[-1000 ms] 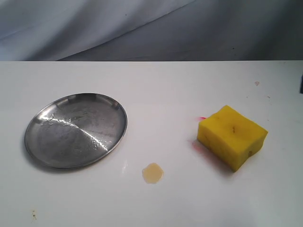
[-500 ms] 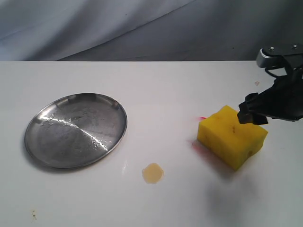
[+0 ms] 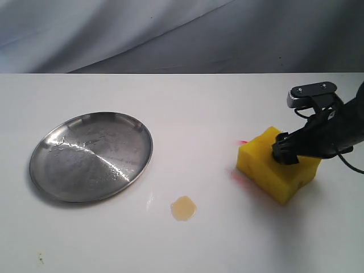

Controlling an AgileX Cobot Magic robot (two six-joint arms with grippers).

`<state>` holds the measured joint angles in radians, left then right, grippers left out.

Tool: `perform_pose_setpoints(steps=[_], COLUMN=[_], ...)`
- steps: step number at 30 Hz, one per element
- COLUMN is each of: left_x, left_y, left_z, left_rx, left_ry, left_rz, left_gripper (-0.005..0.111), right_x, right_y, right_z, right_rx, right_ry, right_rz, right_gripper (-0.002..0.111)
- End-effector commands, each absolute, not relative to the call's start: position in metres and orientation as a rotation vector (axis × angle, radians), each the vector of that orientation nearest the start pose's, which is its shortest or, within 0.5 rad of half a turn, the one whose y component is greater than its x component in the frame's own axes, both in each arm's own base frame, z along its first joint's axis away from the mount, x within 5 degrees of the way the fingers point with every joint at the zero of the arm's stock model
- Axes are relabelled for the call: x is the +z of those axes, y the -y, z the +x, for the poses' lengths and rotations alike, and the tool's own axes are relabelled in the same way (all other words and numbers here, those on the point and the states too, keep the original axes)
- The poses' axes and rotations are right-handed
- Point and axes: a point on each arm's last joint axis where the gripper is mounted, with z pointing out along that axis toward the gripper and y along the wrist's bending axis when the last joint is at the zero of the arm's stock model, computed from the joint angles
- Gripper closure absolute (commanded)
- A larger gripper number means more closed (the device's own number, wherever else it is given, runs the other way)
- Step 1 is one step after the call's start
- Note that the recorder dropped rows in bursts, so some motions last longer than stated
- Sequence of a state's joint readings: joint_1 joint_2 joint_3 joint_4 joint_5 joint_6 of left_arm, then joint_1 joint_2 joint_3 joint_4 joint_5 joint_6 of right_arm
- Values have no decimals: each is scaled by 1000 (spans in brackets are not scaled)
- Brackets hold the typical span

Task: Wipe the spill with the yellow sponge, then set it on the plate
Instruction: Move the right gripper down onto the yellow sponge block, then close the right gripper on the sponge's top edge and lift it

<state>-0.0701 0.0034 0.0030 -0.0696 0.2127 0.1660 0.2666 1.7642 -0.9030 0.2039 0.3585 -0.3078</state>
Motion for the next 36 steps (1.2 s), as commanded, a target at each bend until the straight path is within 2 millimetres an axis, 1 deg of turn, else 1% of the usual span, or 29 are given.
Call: perform_pose_setpoints(steps=[1,2,4,5,6,9,10,12,14,19,20,21,22,23,24,25,26,27,28,30,32,34,35,36], left_x=[195,195,195,195,195,195,195,195,195,195,195,195,195,195,195,195,195,195,195,195,195,195,195,195], left_y=[5,5,5,5,5,5,5,5,5,5,5,5,5,5,5,5,5,5,5,5,5,5,5,5], left_z=[56,56,56,56,56,56,56,56,56,56,56,56,56,56,56,56,56,56,56,56,56,56,56,56], left_rx=[4,4,4,4,4,4,4,4,4,4,4,4,4,4,4,4,4,4,4,4,4,4,4,4], left_ry=[-1683,-1683,-1683,-1683,-1683,-1683,-1683,-1683,-1683,-1683,-1683,-1683,-1683,-1683,-1683,-1683,-1683,-1683,-1683,-1683,-1683,-1683,-1683,-1683], left_rz=[146,146,146,146,146,146,146,146,146,146,146,146,146,146,146,146,146,146,146,146,146,146,146,146], left_gripper=[107,107,107,107,107,107,107,107,107,107,107,107,107,107,107,107,107,107,107,107,107,107,107,107], right_x=[126,122,115,114,114,115,116,121,128,158,171,176,183,186,188,188,186,187,187,188,189,188,184,177], right_y=[-93,-93,-93,-93,-92,-92,-92,-92,-92,-103,-113,-119,-132,-141,-157,-166,-183,-192,-207,-225,-239,-250,-253,-262], right_z=[313,312,311,310,310,309,309,309,308,297,289,284,276,271,261,256,245,239,229,214,201,194,194,196], right_rx=[134,132,132,133,130,134,136,146,153,195,212,221,239,250,273,287,312,324,348,380,407,430,424,411], right_ry=[-2741,-2759,-2790,-2797,-2797,-2810,-2813,-2813,-2805,-2771,-2746,-2733,-2705,-2690,-2682,-2679,-2668,-2654,-2624,-2583,-2542,-2523,-2535,-2562], right_rz=[-581,-591,-600,-602,-608,-604,-592,-526,-500,-500,-549,-582,-653,-689,-737,-763,-811,-841,-889,-956,-1014,-1029,-1043,-1071], right_gripper=[36,43,59,66,78,102,108,108,108,108,108,108,108,108,108,108,108,108,108,108,108,108,108,108])
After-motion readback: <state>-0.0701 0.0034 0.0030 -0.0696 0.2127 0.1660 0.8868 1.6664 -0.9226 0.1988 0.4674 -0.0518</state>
